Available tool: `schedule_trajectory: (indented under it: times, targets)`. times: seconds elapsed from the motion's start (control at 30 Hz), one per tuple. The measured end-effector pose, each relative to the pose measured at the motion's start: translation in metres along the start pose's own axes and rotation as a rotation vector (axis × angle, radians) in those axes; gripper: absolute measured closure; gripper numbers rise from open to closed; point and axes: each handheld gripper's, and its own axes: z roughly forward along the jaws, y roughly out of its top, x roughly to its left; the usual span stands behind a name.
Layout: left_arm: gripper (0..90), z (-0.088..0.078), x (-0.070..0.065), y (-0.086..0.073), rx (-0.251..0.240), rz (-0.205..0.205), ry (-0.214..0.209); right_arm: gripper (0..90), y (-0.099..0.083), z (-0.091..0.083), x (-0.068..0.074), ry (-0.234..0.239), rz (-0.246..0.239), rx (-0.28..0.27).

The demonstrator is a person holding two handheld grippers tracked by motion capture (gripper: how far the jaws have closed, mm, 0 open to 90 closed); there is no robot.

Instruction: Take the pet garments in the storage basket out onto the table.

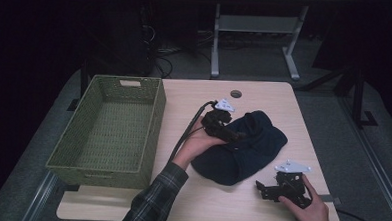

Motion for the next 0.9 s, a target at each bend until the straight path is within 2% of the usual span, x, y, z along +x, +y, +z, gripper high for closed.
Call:
schedule_trajectory:
  times: [0.07,0.3,0.53,0.73,0.8,0.9]
  targets:
    - [15.2,-0.008,-0.002,-0.006,0.007,0.014,0.008,0.5,0.000,0.000,0.000,0.000,-0.001,0.000]
    - [14.3,-0.024,-0.008,-0.022,-0.005,0.015,0.031,0.5,0.000,0.000,0.000,-0.001,-0.001,0.000]
    - [14.2,-0.046,-0.014,-0.042,-0.022,-0.006,0.074,0.5,0.000,0.000,0.000,0.000,-0.002,0.000]
    - [14.2,-0.064,-0.022,-0.067,-0.020,-0.007,0.114,0.4,0.000,0.000,0.000,0.000,-0.002,-0.001]
    - [14.2,-0.065,-0.023,-0.071,-0.016,-0.008,0.118,0.4,0.000,0.000,0.000,0.000,-0.002,-0.001]
    - [14.2,-0.071,-0.028,-0.087,-0.007,-0.019,0.120,0.4,0.000,0.000,0.000,0.000,-0.002,0.000]
